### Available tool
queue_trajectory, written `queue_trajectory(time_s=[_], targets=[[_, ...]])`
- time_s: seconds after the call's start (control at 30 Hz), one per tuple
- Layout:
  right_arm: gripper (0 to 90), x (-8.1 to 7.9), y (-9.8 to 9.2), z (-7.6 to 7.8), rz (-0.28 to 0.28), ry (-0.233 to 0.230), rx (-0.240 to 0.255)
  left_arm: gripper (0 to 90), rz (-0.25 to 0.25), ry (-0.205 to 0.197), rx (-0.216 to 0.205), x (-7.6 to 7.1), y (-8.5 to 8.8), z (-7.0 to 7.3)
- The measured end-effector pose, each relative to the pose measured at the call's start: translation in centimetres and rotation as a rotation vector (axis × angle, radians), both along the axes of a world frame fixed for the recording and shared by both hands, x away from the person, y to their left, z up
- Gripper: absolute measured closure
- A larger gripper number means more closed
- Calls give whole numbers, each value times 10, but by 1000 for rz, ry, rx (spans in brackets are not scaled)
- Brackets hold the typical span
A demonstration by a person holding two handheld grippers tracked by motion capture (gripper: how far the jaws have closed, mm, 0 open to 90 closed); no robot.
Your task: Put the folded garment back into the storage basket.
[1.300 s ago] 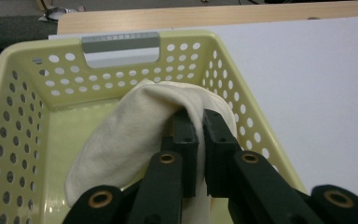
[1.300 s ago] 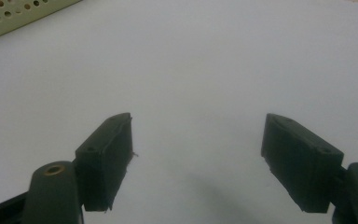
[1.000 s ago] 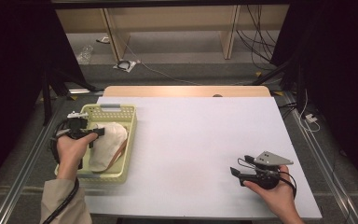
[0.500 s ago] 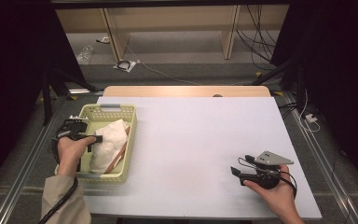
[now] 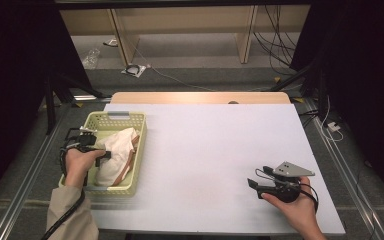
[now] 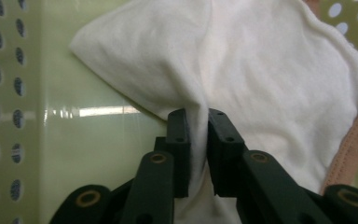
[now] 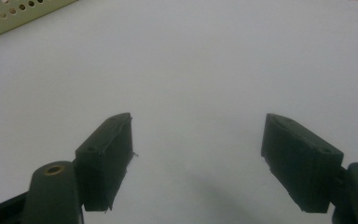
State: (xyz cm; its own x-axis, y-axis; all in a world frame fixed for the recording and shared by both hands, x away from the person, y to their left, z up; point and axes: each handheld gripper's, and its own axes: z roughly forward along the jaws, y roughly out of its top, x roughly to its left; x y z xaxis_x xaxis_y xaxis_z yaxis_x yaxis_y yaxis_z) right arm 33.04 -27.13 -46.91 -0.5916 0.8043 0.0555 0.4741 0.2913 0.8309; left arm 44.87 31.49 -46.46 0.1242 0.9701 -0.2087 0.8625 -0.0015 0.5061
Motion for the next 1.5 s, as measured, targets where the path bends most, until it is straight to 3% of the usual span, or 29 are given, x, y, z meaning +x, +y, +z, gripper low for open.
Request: queue_trajectory(time_s=[0.1, 0.23, 0.33, 0.4, 0.5, 0.63, 0.77, 0.9, 1.0, 1.27, 1.5], targets=[[256, 0, 0, 0, 0, 0, 0, 724, 22, -11, 1, -1, 3, 3], [256, 0, 0, 0, 1, -2, 0, 523, 89, -99, 33, -1, 6, 17], [256, 1, 1, -1, 1, -4, 5, 483, 139, -177, 50, 4, 7, 26], [256, 1, 0, 0, -2, 0, 0, 522, 135, -201, 71, 10, 6, 27], [256, 1, 0, 0, -2, 0, -3, 600, 135, -185, 98, 23, 4, 21], [256, 1, 0, -1, -3, -2, 7, 607, 128, -117, 132, 37, 4, 10], [256, 1, 0, -1, -4, 4, 1, 619, 118, -46, 120, 42, 3, -1], [256, 1, 0, -1, -1, 6, 1, 643, 131, -4, 109, 42, 4, -6], [256, 1, 1, -1, 1, 0, 6, 704, 141, 9, 104, 42, 5, -6], [255, 1, 0, -1, 2, 4, -3, 870, 112, 19, 152, 48, 6, -5], [255, 1, 0, -1, -3, 4, -1, 881, 105, -41, 220, 59, 7, -6]])
